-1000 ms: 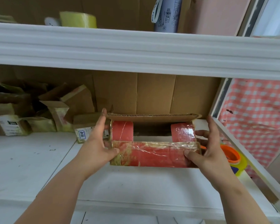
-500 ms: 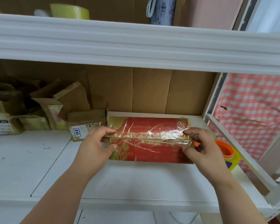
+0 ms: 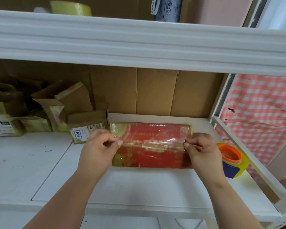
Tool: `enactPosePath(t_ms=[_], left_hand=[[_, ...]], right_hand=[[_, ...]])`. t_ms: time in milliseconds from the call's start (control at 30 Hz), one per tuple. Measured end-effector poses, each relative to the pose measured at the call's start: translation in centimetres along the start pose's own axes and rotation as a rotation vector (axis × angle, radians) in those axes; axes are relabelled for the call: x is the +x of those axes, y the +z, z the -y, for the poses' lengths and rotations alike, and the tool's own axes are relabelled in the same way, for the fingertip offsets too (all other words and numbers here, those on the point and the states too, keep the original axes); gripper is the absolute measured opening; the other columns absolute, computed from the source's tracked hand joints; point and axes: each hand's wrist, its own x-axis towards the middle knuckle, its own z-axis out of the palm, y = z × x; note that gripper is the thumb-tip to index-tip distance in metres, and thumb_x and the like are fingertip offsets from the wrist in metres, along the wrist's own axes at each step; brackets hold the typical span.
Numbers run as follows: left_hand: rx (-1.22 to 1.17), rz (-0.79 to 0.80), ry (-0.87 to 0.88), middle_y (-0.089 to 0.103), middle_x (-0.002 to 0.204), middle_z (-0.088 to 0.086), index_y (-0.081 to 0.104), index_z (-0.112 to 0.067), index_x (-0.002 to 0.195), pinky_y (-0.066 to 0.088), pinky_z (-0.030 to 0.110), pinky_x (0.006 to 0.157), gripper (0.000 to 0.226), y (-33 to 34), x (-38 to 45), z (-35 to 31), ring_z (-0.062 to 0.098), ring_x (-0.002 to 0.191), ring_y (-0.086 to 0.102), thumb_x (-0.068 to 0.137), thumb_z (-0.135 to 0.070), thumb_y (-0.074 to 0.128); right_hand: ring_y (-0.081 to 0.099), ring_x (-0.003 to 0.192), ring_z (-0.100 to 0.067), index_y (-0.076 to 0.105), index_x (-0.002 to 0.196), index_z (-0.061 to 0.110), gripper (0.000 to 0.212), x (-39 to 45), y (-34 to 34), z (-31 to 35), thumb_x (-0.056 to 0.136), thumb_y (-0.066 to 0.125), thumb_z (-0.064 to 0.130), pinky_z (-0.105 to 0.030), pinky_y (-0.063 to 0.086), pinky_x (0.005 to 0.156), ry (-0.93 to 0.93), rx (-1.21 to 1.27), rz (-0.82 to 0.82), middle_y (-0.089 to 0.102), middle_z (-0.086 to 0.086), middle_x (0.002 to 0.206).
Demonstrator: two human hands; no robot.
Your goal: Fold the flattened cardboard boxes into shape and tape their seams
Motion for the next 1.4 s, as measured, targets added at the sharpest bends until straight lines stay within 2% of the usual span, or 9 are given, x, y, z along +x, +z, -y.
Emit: enactPosePath(t_ms=[200,300,400,567,867,1000,1133,1267,1400], left_hand=[[0.09,0.08,-0.259,0.059,0.092,-0.014,0.048,-0.029,0.108,0.046,0.025,0.063,0.039,2.0,-1.8,2.4,0.005,0.077,0.061,0.084,-0.024,0.077],[0.098,0.146,-0.211,0.053,0.108,-0.02,0.029,-0.033,0.149,0.044,0.019,0.062,0.08,2.5,-2.3,3.0,0.003,0.08,0.061,0.085,-0.025,0.076],[0.124,0.213,-0.146,0.048,0.123,-0.017,0.018,-0.044,0.153,0.043,0.013,0.065,0.085,2.7,-1.9,3.0,0.003,0.085,0.06,0.09,-0.027,0.071],[0.141,0.274,-0.152,0.047,0.13,-0.013,0.025,-0.049,0.15,0.044,0.015,0.069,0.077,2.6,-1.3,3.2,0.004,0.091,0.057,0.091,-0.028,0.069],[-0.006,0.327,-0.248,0.038,0.151,-0.011,-0.007,-0.054,0.148,0.041,0.029,0.1,0.083,2.9,-2.9,3.2,0.01,0.128,0.046,0.098,-0.033,0.056],[-0.068,0.345,-0.324,0.043,0.151,-0.007,0.008,-0.039,0.156,0.037,0.036,0.106,0.072,3.4,-2.8,2.3,0.017,0.131,0.046,0.1,-0.031,0.054],[-0.026,0.17,-0.341,0.058,0.134,-0.007,0.028,-0.04,0.149,0.049,0.041,0.098,0.061,2.5,-1.9,1.5,0.019,0.119,0.056,0.096,-0.04,0.059],[0.03,0.1,-0.309,0.062,0.124,-0.006,0.026,-0.043,0.146,0.054,0.041,0.087,0.066,0.7,-0.2,-0.4,0.021,0.11,0.062,0.09,-0.055,0.06],[0.053,0.131,-0.27,0.055,0.129,-0.008,0.024,-0.054,0.147,0.055,0.041,0.087,0.065,-1.9,2.1,-3.6,0.024,0.109,0.063,0.093,-0.05,0.059]], right_hand=[[0.062,0.099,-0.007,0.045,0.093,0.03,0.043,-3.0,1.9,-2.8,0.087,0.065,-0.008,-0.015,0.049,0.072,0.221,0.092,0.089,0.056,0.007,0.1],[0.06,0.101,0.002,0.042,0.126,0.031,0.055,-3.2,2.0,-3.2,0.091,0.061,-0.006,-0.015,0.049,0.083,0.245,0.085,0.098,0.053,0.023,0.107],[0.054,0.101,0.018,0.027,0.151,0.036,0.078,-2.7,1.7,-3.2,0.093,0.057,-0.006,-0.004,0.046,0.082,0.226,0.064,0.16,0.051,0.022,0.12],[0.056,0.115,-0.007,0.044,0.138,0.041,0.066,-2.0,1.2,-4.3,0.091,0.059,-0.003,-0.041,0.052,0.1,0.11,-0.081,0.238,0.055,0.007,0.13],[0.044,0.133,-0.008,-0.008,0.137,0.073,0.101,-2.9,-0.3,-5.2,0.095,0.061,0.013,-0.032,0.04,0.11,0.108,-0.095,0.484,0.037,0.022,0.147],[0.048,0.128,-0.011,-0.017,0.129,0.076,0.102,-3.2,-0.2,-4.7,0.095,0.063,0.023,-0.032,0.041,0.107,0.127,-0.037,0.438,0.04,0.022,0.143],[0.056,0.119,-0.008,-0.008,0.14,0.07,0.103,-3.5,-0.6,-4.2,0.086,0.072,0.035,-0.034,0.047,0.099,0.111,0.038,0.416,0.044,0.026,0.141],[0.055,0.118,-0.001,0.028,0.144,0.06,0.088,-2.1,-2.1,-1.6,0.07,0.075,0.048,-0.021,0.049,0.089,0.123,0.299,0.368,0.055,0.021,0.134],[0.059,0.12,-0.009,0.041,0.138,0.058,0.089,-0.4,-5.0,1.5,0.058,0.079,0.05,-0.032,0.047,0.095,0.127,0.411,0.582,0.062,0.019,0.13]])
